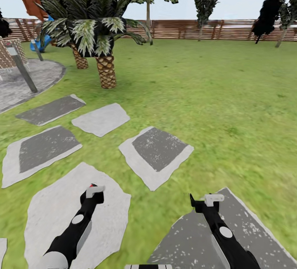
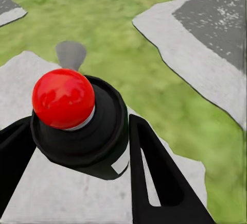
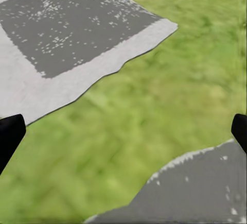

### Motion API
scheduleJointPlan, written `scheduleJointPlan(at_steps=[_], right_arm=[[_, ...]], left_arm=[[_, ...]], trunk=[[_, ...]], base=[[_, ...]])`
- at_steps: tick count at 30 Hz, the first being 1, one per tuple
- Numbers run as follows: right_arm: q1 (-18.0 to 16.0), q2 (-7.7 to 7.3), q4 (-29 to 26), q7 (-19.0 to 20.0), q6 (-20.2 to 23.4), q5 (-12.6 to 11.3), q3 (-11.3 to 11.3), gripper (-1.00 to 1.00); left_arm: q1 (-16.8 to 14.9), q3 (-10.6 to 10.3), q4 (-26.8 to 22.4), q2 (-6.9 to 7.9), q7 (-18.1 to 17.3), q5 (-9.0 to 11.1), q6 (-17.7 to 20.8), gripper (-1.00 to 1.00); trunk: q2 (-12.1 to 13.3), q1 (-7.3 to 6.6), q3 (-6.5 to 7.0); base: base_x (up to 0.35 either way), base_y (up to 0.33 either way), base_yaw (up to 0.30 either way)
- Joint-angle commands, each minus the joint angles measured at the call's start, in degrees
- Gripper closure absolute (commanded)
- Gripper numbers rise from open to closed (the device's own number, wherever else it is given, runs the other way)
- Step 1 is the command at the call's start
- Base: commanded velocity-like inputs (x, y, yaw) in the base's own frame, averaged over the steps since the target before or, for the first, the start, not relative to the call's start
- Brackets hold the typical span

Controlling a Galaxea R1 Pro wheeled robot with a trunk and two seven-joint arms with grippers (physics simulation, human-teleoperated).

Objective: In the garden, pick up the pesticide atomizer on the floor and spray pesticide onto both trees until each tree trunk is fully covered.

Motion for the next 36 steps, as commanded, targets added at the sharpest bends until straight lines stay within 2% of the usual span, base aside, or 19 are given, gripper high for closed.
scheduleJointPlan(at_steps=[1,4,29,36], right_arm=[[0.0,0.0,-0.01,-0.01,0.0,0.01,0.0,-1.0],[0.0,0.0,-0.01,-0.03,0.0,0.01,0.0,-1.0],[0.01,0.0,-0.1,-0.06,0.0,0.01,0.0,-1.0],[-0.03,0.08,-0.19,-0.07,0.0,0.01,0.0,-1.0]], left_arm=[[-0.04,0.45,-0.01,0.0,-0.02,-0.02,0.42,1.0],[-0.03,1.05,0.0,-0.04,-0.01,-0.09,0.98,1.0],[0.17,0.53,-0.7,-0.16,-0.18,-0.25,0.51,1.0],[0.17,0.53,-0.7,-0.15,-0.18,-0.25,0.51,1.0]], trunk=[[0.0,0.0,0.04],[0.0,0.0,0.16],[0.0,0.0,0.79],[0.0,0.0,0.79]], base=[[0.0,-0.27,-0.279],[0.0,-0.27,-0.279],[0.0,-0.271,-0.283],[0.0,-0.271,-0.065]])
